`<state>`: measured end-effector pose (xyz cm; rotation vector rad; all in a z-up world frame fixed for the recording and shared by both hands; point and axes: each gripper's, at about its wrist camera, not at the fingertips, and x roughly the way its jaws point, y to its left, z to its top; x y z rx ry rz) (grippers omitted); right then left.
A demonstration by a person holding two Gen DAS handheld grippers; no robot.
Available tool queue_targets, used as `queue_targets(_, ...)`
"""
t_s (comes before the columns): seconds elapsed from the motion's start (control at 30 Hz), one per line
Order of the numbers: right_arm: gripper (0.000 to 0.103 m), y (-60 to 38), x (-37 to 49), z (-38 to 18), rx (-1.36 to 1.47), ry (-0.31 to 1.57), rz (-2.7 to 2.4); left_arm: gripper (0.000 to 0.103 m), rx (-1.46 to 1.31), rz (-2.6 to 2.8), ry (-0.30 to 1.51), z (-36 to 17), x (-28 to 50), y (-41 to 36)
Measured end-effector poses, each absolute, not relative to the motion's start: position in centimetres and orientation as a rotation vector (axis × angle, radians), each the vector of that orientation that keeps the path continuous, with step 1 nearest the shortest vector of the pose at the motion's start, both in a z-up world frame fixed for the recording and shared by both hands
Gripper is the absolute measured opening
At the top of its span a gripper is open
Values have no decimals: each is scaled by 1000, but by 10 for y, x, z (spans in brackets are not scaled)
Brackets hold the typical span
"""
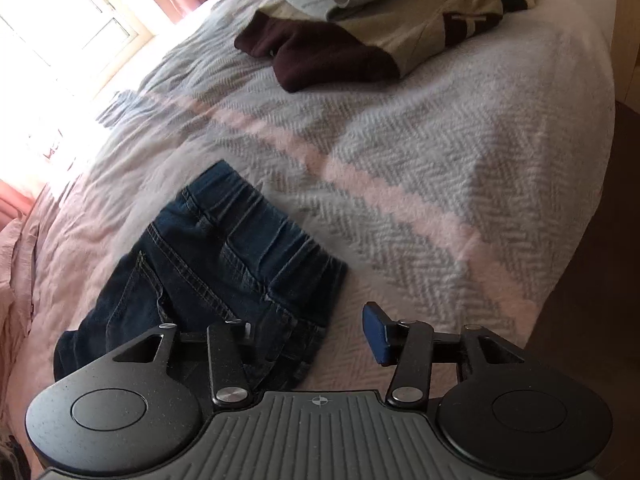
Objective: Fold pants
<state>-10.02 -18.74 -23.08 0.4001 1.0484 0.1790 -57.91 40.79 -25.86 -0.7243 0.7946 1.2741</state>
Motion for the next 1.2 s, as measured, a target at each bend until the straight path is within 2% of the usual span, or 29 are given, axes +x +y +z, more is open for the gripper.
queue_targets(0.17, 43, -195, -92, -253, 589, 1060, 217, 15, -663, 1152, 807, -241, -531, 403)
queue_targets(0.2, 20, -194, -93, -257, 613, 1052, 235, 15, -655, 1121, 811, -241, -515, 401)
queue_targets(0.23, 9, -193, -95, -260, 641, 1040, 254, 15, -650, 1083, 818, -241, -499, 401)
queue_targets(0.37, 8, -192, -100, -261, 530, 1061, 243, 15, -619, 911, 859, -245, -429, 388)
queue_targets(0.43, 13, -195, -91, -249, 509, 1094, 267, 17, -589, 819, 889, -245, -394, 379)
queue_targets(0.47, 31, -196, -86, -238, 463, 1099, 237, 18, -575, 763, 898, -245, -376, 375)
queue_targets(0.5, 54, -196, -83, -226, 404, 1066, 200, 19, -562, 713, 897, -244, -360, 371)
queue_targets(0.53, 60, -197, -79, -215, 362, 1008, 200, 20, -543, 664, 894, -242, -344, 368)
queue_targets(0.6, 63, -195, -60, -202, 319, 939, 293, 24, -515, 585, 885, -239, -312, 361)
queue_targets(0.7, 64, -174, -17, -205, 309, 975, 403, 26, -528, 467, 864, -237, -262, 356)
queue_targets(0.8, 64, -149, 24, -227, 338, 1024, 520, 34, -559, 348, 851, -242, -213, 353)
queue_targets(0.97, 64, -137, 56, -257, 451, 1098, 606, 35, -658, 213, 874, -257, -157, 354)
queue_targets(1.03, 58, -132, 56, -259, 444, 1103, 650, 36, -670, 173, 887, -261, -142, 353)
queue_targets(1.1, 36, -125, 53, -260, 380, 1088, 622, 36, -687, 139, 913, -269, -131, 352)
queue_targets(1.13, 29, -125, 53, -261, 375, 1081, 621, 36, -696, 127, 927, -273, -127, 351)
queue_targets(1.17, 2, -128, 51, -262, 384, 1073, 617, 36, -703, 116, 941, -277, -124, 351)
queue_targets(1.2, 1, -131, 50, -261, 397, 1069, 619, 31, -710, 107, 950, -282, -121, 350)
